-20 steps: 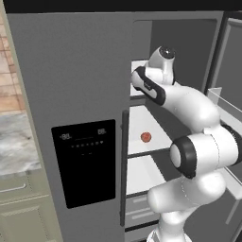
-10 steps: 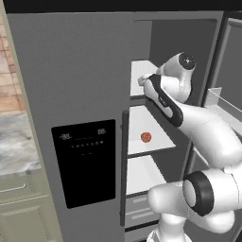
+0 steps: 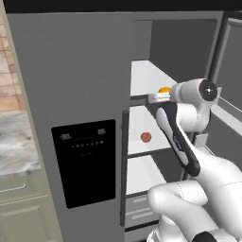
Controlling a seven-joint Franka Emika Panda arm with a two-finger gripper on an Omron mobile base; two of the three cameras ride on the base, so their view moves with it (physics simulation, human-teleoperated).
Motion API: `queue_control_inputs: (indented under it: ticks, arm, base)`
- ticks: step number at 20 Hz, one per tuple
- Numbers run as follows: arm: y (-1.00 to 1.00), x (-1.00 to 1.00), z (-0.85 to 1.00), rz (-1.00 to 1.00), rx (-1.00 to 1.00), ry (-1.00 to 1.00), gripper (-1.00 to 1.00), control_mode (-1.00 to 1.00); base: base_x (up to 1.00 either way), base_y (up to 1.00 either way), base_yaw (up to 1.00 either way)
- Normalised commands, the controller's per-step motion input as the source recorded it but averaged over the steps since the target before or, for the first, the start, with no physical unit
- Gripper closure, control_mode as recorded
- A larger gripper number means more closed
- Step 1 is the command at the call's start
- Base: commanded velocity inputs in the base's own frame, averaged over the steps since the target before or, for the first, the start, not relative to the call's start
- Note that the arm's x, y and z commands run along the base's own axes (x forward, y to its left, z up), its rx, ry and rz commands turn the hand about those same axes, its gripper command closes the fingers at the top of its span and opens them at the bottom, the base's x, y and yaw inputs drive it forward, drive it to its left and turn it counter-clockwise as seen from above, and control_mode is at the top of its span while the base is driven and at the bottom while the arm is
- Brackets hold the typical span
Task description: Retrieve the orange and peach from the fridge and place them into the bowl on the dining table.
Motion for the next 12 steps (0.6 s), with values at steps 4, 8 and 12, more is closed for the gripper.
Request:
queue_control_inputs:
  ticks: [4, 8, 12]
  arm:
    - [0.00, -1.00, 0.23, -0.01, 0.00, 0.00, 1.00, -1.00]
    - [0.00, -1.00, 0.22, -0.02, 0.00, 0.01, 1.00, -1.00]
    - [0.00, -1.00, 0.14, -0.06, 0.00, 0.10, 1.00, -1.00]
  base:
    - [0.00, 0.00, 0.00]
    - [0.00, 0.00, 0.00]
    - [0.00, 0.00, 0.00]
